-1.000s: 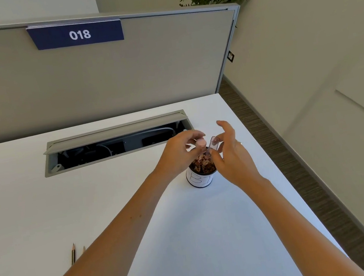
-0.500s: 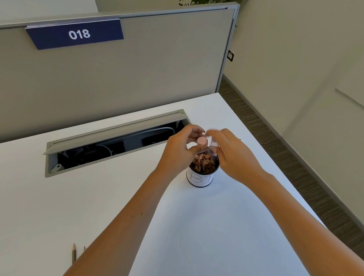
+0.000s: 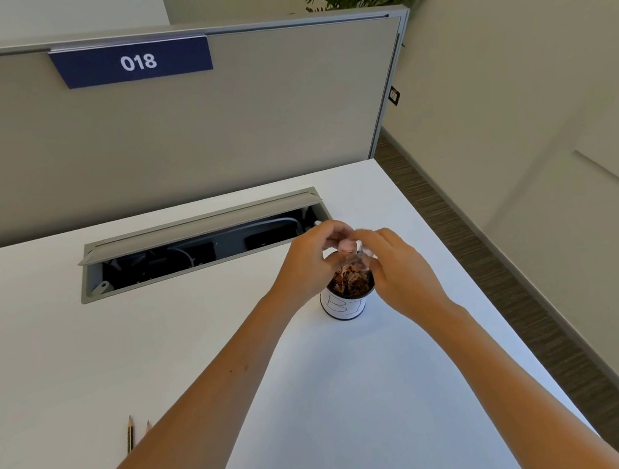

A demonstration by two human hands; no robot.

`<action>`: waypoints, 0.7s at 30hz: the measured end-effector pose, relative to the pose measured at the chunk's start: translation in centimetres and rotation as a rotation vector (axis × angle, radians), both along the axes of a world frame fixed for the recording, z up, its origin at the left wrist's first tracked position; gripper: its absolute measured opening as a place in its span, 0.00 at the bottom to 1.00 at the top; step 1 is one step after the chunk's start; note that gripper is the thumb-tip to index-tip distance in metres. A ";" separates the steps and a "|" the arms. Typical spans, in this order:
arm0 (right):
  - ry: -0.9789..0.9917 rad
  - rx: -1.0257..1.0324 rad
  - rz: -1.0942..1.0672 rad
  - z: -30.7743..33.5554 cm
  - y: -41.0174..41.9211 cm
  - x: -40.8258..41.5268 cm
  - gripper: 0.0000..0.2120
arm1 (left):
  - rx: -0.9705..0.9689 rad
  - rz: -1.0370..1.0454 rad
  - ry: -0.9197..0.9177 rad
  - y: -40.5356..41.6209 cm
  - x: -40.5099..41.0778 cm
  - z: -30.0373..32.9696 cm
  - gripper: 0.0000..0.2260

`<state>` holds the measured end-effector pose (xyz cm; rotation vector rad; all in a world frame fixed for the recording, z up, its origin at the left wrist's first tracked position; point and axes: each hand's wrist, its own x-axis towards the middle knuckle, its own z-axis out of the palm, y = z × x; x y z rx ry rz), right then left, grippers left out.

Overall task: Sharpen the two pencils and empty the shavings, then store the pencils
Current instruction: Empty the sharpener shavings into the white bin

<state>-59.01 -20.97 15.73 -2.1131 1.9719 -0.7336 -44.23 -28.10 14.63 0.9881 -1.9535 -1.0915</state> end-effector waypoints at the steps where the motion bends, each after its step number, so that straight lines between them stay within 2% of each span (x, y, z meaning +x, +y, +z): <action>1: -0.074 0.012 -0.043 0.1 0.0 0.1 0.23 | 0.069 0.001 0.015 0.1 0.0 0.0 0.12; 4: -0.327 0.010 -0.133 0.3 -0.1 0.3 0.26 | 0.443 -0.008 0.228 0.0 0.2 0.0 0.10; 6: -0.403 -0.006 -0.163 0.3 0.0 0.2 0.27 | 0.726 -0.026 0.466 0.1 0.6 0.2 0.09; 8: -0.444 -0.008 -0.188 0.4 0.0 0.1 0.26 | 0.896 -0.030 0.614 0.3 0.9 0.4 0.11; 12: -0.499 0.018 -0.193 0.3 0.2 0.1 0.25 | 0.997 -0.036 0.692 0.6 1.0 0.8 0.12; 21: -0.526 0.001 -0.190 0.0 0.4 0.1 0.25 | 1.070 0.022 0.760 0.9 0.8 1.6 0.10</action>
